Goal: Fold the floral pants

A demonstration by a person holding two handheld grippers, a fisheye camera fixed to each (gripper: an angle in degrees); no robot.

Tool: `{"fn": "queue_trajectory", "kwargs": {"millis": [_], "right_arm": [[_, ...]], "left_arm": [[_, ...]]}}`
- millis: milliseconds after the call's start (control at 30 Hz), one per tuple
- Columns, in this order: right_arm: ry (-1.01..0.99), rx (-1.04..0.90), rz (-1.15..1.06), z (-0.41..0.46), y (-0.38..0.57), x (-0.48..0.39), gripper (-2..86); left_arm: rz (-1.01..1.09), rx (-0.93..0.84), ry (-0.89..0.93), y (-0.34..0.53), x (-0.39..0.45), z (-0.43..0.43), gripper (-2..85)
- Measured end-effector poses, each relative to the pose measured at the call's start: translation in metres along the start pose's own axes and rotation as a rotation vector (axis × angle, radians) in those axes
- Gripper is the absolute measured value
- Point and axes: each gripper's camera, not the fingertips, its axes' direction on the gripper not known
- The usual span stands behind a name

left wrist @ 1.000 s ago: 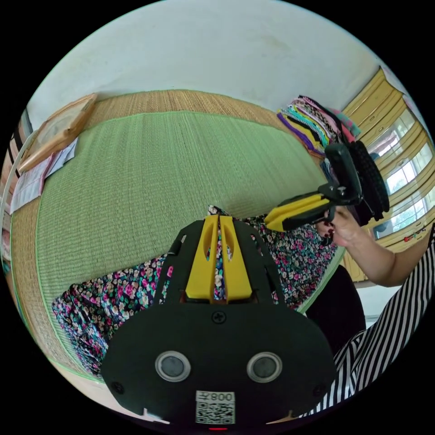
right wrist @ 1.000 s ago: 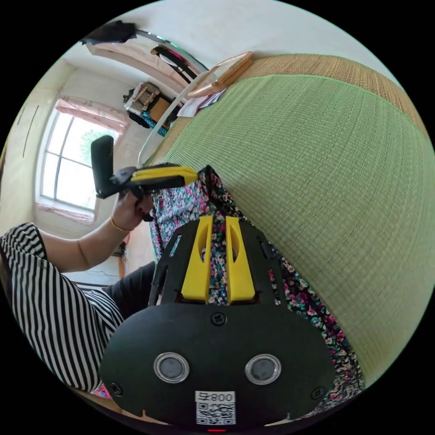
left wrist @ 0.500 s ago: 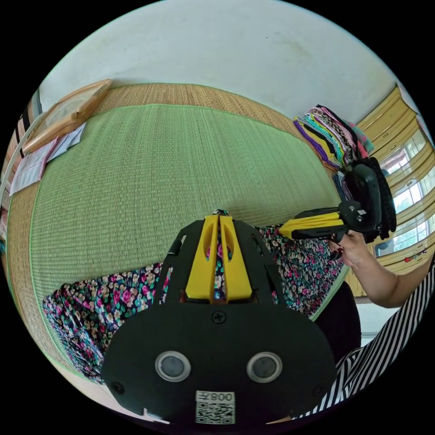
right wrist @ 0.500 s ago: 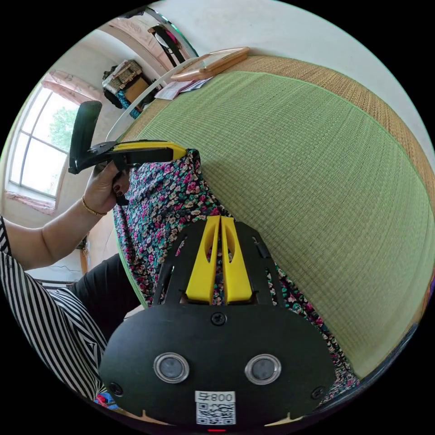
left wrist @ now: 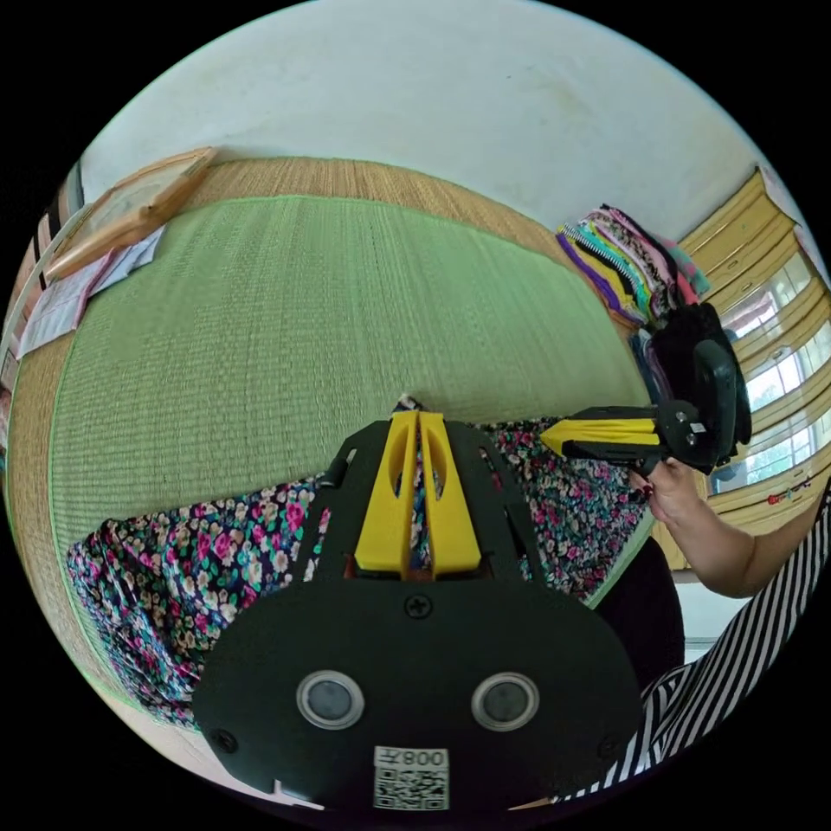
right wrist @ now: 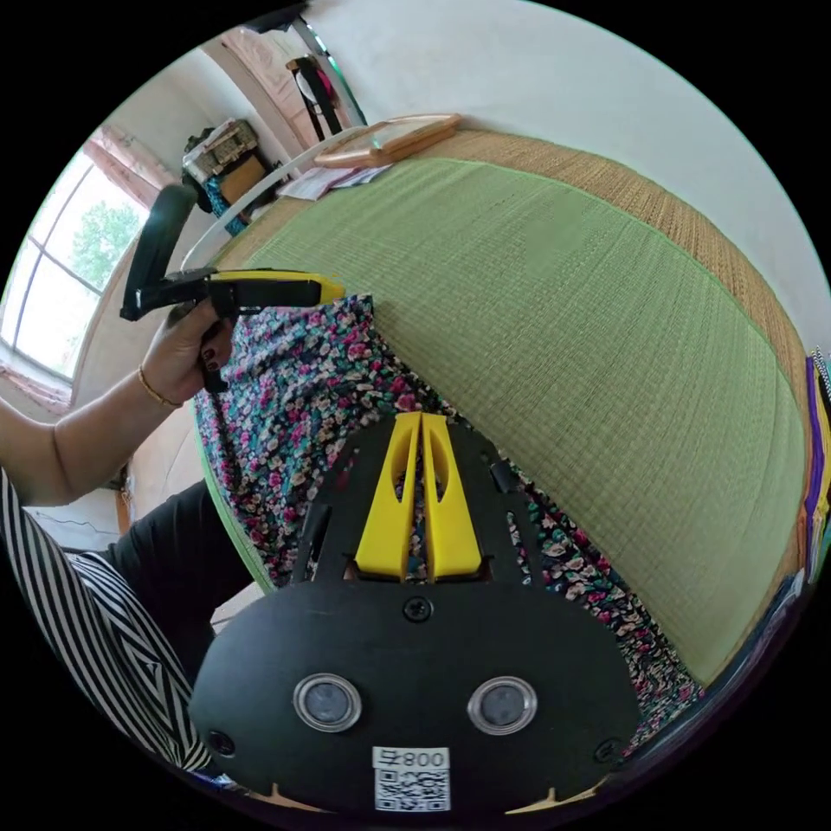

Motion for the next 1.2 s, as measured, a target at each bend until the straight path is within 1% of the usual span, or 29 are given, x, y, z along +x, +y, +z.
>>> {"fn": "queue_trajectory", "kwargs": {"millis": [33,67,100,200,333,500,600,667,733,833,933,1033,1100,1133,1200], "right_arm": [[0.005,-0.007,-0.003,0.003,0.001,0.001,0.1],[-0.010,0.020,0.007,0.001,0.003,0.005,0.1],[-0.011,0.006,0.023,-0.002,0.003,0.009,0.1],[0.044,0.049,0.047,-0.017,0.014,0.014,0.1],[0.017,0.056,0.061,-0.027,0.040,0.017,0.1],[-0.047,0.020,0.080,-0.033,0.096,0.008,0.1],[-0.121,0.010,0.053,-0.036,0.129,-0.008,0.1],[-0.151,-0.033,0.027,-0.028,0.146,-0.020,0.1],[-0.162,-0.070,0.012,-0.017,0.164,-0.030,0.1],[-0.124,-0.141,-0.007,0.005,0.193,-0.040,0.1],[-0.092,-0.131,0.010,0.008,0.220,-0.039,0.1],[-0.075,-0.109,0.034,0.000,0.243,-0.030,0.1],[-0.064,-0.082,0.061,-0.005,0.267,-0.021,0.1],[-0.063,-0.083,0.073,-0.004,0.274,-0.017,0.1],[-0.089,-0.075,0.156,-0.004,0.304,0.007,0.1]], "left_arm": [[0.011,-0.042,-0.021,-0.001,0.000,0.010,0.1],[-0.008,-0.015,-0.003,-0.001,-0.001,0.011,0.1],[-0.024,-0.011,0.006,-0.001,-0.002,0.010,0.1],[-0.026,0.042,-0.024,0.001,0.004,-0.002,0.1],[-0.006,0.043,0.021,0.014,0.015,-0.009,0.1],[-0.010,-0.045,0.081,0.045,0.032,-0.004,0.1],[-0.023,-0.096,0.083,0.069,0.043,-0.003,0.1],[-0.033,-0.151,0.066,0.085,0.050,0.001,0.1],[-0.057,-0.181,0.043,0.094,0.055,0.006,0.1],[-0.069,-0.221,0.063,0.104,0.063,0.016,0.1],[-0.103,-0.205,0.085,0.106,0.070,0.021,0.1],[-0.073,-0.161,0.044,0.102,0.088,0.020,0.1],[-0.066,-0.170,0.011,0.100,0.096,0.025,0.0],[-0.078,-0.208,-0.013,0.099,0.099,0.033,0.0],[-0.105,-0.208,0.013,0.097,0.103,0.039,0.0]]}}
